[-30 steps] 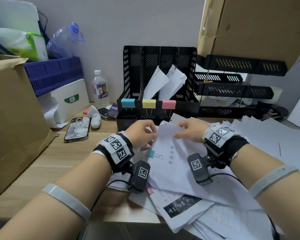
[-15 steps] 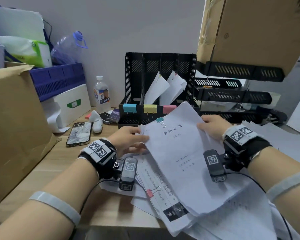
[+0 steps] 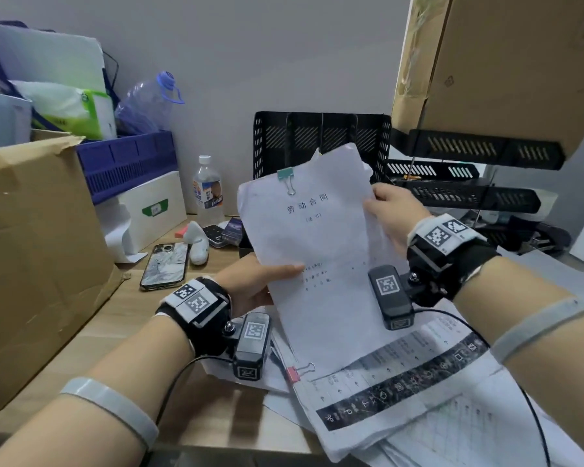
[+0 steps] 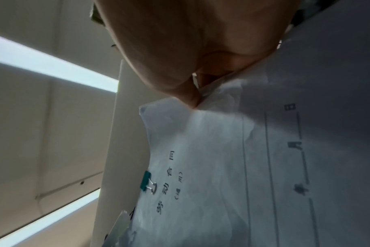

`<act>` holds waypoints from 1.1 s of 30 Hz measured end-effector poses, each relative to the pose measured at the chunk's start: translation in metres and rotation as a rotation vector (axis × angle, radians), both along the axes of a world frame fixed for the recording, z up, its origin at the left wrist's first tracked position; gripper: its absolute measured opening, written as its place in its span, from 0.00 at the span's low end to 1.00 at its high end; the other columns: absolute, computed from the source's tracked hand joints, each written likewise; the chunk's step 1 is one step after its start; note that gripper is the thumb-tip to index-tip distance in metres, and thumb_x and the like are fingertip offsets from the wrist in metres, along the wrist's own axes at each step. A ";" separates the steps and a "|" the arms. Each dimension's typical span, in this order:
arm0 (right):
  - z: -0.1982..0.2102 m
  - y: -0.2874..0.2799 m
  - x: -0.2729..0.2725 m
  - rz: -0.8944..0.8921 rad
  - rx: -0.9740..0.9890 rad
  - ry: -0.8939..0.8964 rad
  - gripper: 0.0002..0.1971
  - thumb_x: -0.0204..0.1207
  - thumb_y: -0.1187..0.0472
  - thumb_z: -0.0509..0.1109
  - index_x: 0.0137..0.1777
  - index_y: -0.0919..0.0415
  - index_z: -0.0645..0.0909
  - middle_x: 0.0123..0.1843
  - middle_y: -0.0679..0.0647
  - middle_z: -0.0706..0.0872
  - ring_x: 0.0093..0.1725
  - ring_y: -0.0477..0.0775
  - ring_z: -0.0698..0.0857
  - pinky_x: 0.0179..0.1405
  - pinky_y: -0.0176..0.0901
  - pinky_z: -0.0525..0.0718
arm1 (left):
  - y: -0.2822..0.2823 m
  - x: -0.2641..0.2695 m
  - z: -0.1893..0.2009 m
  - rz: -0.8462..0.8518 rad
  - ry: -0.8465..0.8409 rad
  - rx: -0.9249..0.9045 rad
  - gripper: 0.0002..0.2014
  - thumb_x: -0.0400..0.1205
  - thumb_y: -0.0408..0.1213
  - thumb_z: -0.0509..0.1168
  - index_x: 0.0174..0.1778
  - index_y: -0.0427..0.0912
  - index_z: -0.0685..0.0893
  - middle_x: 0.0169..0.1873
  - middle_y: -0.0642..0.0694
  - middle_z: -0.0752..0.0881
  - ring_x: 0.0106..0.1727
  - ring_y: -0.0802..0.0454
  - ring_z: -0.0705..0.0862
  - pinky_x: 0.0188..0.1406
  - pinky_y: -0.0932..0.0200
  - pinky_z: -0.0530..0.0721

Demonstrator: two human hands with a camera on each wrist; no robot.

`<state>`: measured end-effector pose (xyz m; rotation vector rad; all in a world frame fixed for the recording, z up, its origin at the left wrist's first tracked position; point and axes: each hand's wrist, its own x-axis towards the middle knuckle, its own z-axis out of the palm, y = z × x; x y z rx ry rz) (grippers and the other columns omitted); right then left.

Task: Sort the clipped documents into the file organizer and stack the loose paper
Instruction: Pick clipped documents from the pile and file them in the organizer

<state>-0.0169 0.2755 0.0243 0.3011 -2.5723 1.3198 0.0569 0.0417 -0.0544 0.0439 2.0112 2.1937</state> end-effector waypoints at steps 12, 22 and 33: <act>0.073 -0.095 0.007 0.435 0.030 -0.130 0.48 0.69 0.42 0.80 0.85 0.47 0.58 0.71 0.55 0.81 0.68 0.55 0.83 0.60 0.58 0.89 | -0.027 -0.028 0.078 0.657 0.449 -0.337 0.16 0.82 0.42 0.65 0.61 0.39 0.85 0.56 0.36 0.89 0.59 0.36 0.88 0.67 0.40 0.84; 0.155 -0.155 0.009 0.374 -0.294 0.006 0.18 0.81 0.69 0.60 0.70 0.57 0.71 0.61 0.71 0.84 0.51 0.68 0.91 0.42 0.70 0.91 | -0.030 -0.056 0.130 0.722 0.672 -0.995 0.35 0.81 0.29 0.54 0.85 0.61 0.63 0.69 0.43 0.82 0.64 0.33 0.84 0.64 0.35 0.82; 0.135 -0.135 -0.054 0.235 -0.411 -0.074 0.31 0.82 0.76 0.50 0.78 0.46 0.68 0.53 0.54 0.82 0.46 0.61 0.86 0.42 0.71 0.90 | -0.034 -0.100 0.100 0.485 0.424 -0.945 0.43 0.79 0.23 0.56 0.89 0.57 0.51 0.63 0.36 0.84 0.54 0.36 0.84 0.61 0.44 0.85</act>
